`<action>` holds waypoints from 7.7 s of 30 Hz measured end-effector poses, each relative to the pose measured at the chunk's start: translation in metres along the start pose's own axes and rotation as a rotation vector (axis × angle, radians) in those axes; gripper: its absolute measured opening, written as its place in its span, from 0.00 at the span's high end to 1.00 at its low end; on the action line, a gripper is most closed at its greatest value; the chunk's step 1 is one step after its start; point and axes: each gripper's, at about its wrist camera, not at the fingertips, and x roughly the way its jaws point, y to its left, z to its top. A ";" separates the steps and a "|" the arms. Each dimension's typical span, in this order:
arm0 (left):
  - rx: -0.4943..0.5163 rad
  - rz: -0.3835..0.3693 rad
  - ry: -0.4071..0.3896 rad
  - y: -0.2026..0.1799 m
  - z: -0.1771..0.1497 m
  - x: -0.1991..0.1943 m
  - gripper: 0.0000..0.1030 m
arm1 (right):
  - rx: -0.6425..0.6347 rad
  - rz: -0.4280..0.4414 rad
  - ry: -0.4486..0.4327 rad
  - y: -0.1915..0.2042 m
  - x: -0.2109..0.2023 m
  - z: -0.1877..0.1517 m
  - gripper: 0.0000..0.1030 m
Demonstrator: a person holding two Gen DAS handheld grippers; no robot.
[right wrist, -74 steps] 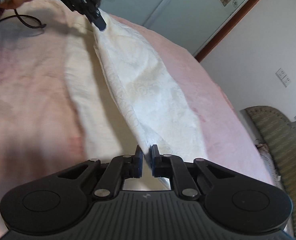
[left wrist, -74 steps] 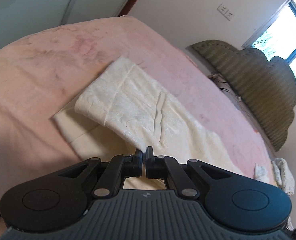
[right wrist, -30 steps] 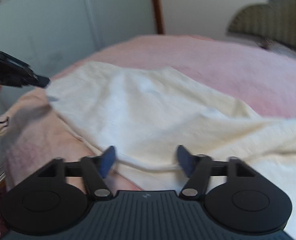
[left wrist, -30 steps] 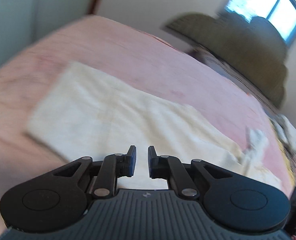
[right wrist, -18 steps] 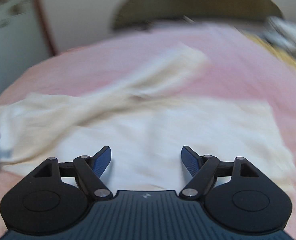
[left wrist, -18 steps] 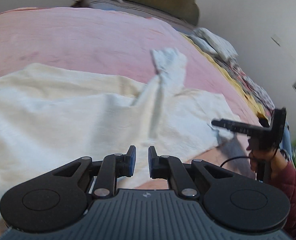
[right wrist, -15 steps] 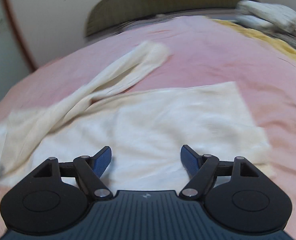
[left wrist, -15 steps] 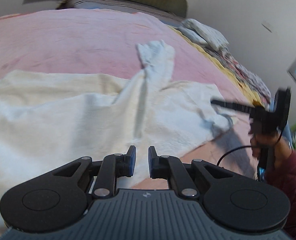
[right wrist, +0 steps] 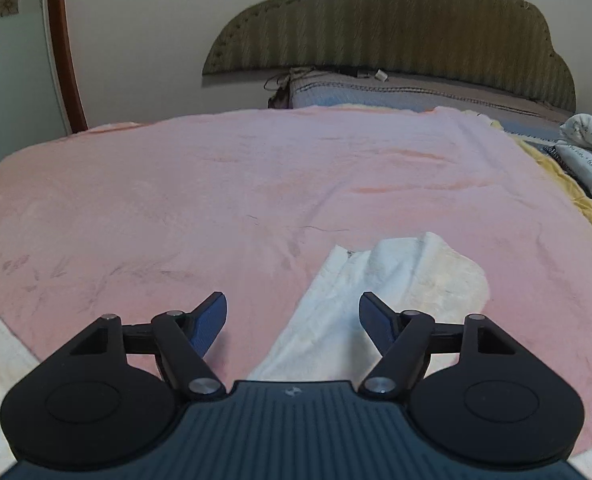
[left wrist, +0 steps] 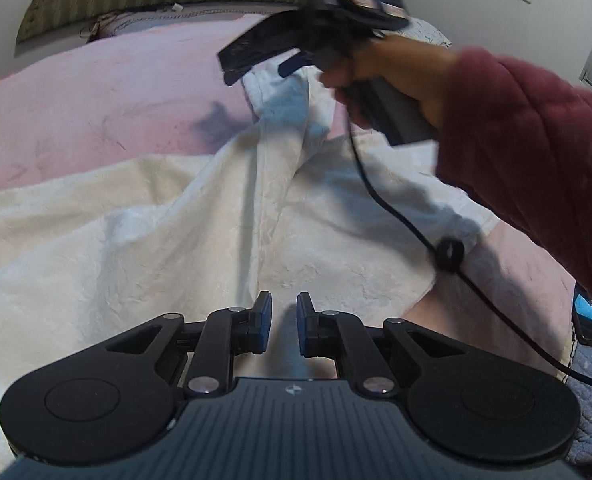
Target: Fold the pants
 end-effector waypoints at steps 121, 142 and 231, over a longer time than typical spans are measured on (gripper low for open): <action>0.255 0.159 -0.108 -0.055 -0.021 -0.005 0.42 | -0.702 -0.026 -0.190 0.083 -0.158 -0.217 0.85; 0.322 0.137 -0.086 -0.056 -0.039 -0.009 0.88 | -0.440 0.180 -0.088 0.056 -0.177 -0.221 0.88; -0.116 0.055 0.047 -0.039 0.046 0.051 0.33 | 1.183 0.209 -0.331 -0.222 -0.130 -0.250 0.78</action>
